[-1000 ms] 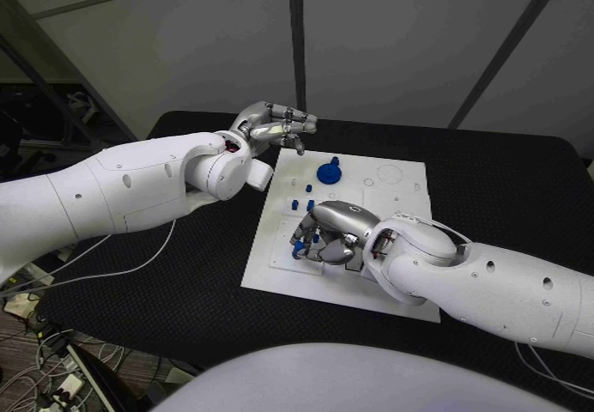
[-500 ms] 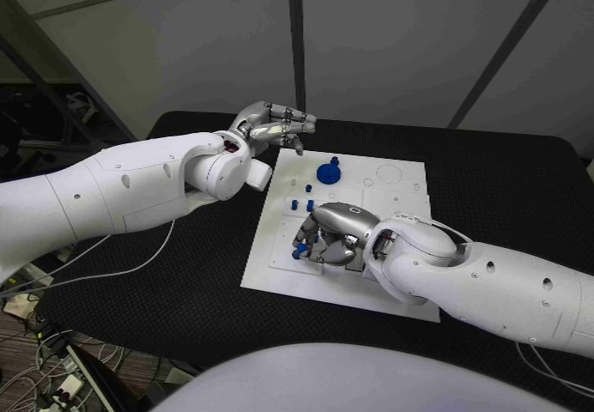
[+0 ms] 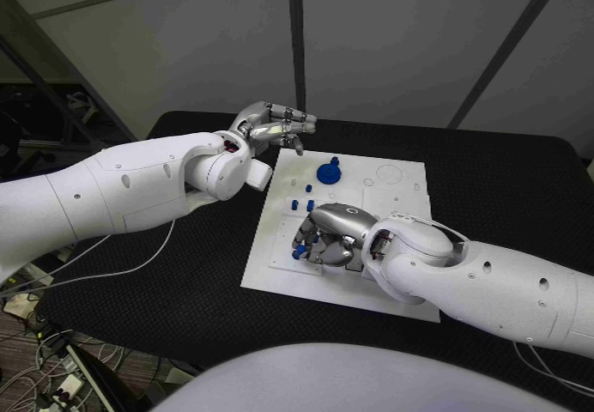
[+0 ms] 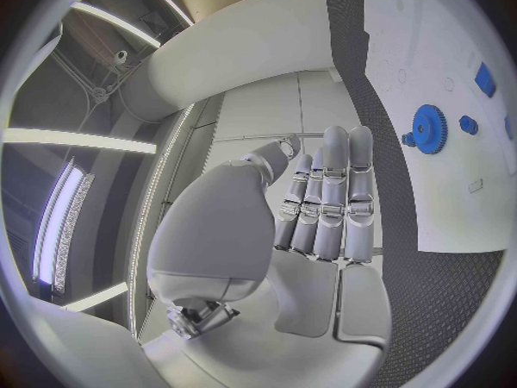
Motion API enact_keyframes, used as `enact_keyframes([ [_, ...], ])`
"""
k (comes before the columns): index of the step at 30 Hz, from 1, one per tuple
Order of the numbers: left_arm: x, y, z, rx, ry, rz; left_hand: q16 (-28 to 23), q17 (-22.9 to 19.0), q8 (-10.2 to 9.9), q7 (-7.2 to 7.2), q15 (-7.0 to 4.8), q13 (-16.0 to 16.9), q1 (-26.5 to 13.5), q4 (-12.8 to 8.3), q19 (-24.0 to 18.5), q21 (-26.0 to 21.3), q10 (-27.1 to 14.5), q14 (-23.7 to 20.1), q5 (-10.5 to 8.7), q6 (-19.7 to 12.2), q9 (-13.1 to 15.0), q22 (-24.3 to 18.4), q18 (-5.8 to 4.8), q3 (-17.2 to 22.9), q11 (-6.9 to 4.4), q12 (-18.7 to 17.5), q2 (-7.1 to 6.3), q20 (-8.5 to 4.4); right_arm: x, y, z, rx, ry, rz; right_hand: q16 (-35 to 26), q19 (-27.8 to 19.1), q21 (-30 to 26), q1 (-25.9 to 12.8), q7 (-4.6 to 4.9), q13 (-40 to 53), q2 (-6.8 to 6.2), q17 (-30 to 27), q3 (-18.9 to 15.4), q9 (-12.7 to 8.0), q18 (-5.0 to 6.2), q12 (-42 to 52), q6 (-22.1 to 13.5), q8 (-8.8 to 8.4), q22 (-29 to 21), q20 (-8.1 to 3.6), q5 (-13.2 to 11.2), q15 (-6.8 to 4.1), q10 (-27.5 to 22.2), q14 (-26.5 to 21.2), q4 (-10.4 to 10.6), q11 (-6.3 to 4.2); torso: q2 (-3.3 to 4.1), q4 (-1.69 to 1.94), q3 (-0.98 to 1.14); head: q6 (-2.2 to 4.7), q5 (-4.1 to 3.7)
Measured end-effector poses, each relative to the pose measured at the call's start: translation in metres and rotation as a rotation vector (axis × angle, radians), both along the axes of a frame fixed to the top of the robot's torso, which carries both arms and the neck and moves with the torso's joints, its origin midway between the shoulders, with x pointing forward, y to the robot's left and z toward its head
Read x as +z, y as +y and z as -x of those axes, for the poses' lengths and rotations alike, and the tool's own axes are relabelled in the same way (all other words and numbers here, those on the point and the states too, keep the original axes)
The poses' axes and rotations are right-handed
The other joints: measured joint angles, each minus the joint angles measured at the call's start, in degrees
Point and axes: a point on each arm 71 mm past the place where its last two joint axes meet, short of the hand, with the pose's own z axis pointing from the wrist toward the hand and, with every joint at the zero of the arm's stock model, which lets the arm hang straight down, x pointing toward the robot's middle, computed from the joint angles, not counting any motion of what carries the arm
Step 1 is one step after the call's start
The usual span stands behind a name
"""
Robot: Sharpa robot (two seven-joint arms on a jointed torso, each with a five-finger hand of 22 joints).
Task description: Assemble the parts on the task board
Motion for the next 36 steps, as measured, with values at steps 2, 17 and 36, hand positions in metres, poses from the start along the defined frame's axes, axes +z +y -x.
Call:
enact_keyframes([
  [2, 0.0, 0.0, 0.0, 0.0, 0.0, 0.0, 0.0, 0.0, 0.0, 0.0, 0.0, 0.0, 0.0, 0.0, 0.0, 0.0, 0.0, 0.0, 0.0, 0.0, 0.0, 0.0, 0.0, 0.0, 0.0, 0.0, 0.0, 0.0, 0.0, 0.001, 0.0, 0.001, -0.002, 0.003, 0.2, 0.0, 0.0, 0.0, 0.0, 0.0, 0.0, 0.0, -0.2, 0.0, 0.0, -0.3, 0.0, 0.0, 0.0, 0.0, 0.0, 0.0, -0.3, 0.0, -0.2, 0.33, 0.0, 0.0, 0.0, 0.0, 0.02],
  [17, 0.0, 0.0, 0.0, 0.0, 0.001, 0.0, 0.0, 0.0, 0.0, 0.0, 0.0, 0.0, 0.0, 0.0, 0.0, 0.0, 0.0, 0.0, 0.0, 0.0, 0.0, 0.0, 0.0, 0.0, 0.0, 0.0, 0.0, 0.0, -0.002, 0.0, 0.001, -0.006, -0.013, 0.017, 0.7, 0.0, 0.0, -1.7, -1.77, 1.0, -1.67, -0.1, -1.6, -2.1, 0.0, -1.4, -22.8, -3.15, 0.0, -0.43, -0.4, -0.21, -0.8, -0.2, 0.2, -0.23, -0.01, -0.01, 0.02, 0.0, -0.09],
  [36, 0.0, 0.004, 0.0, 0.005, 0.002, -0.003, 0.0, -0.1, 0.0, 0.0, 0.0, 0.0, 0.0, 0.0, 0.0, 0.0, -0.2, 0.0, 0.0, 0.0, 0.0, 0.0, -0.01, 0.0, -0.21, 0.0, 0.0, 0.0, 0.018, -0.045, 0.01, -0.096, -0.043, -0.148, 1.7, 0.0, 0.2, -1.4, 0.91, 2.9, -2.89, 0.4, -3.1, 0.2, 0.0, -0.2, -9.2, 1.65, 0.0, -0.43, 0.0, -0.37, 2.2, 0.0, 0.5, 0.51, -0.08, -0.08, 0.06, 0.01, -1.85],
])
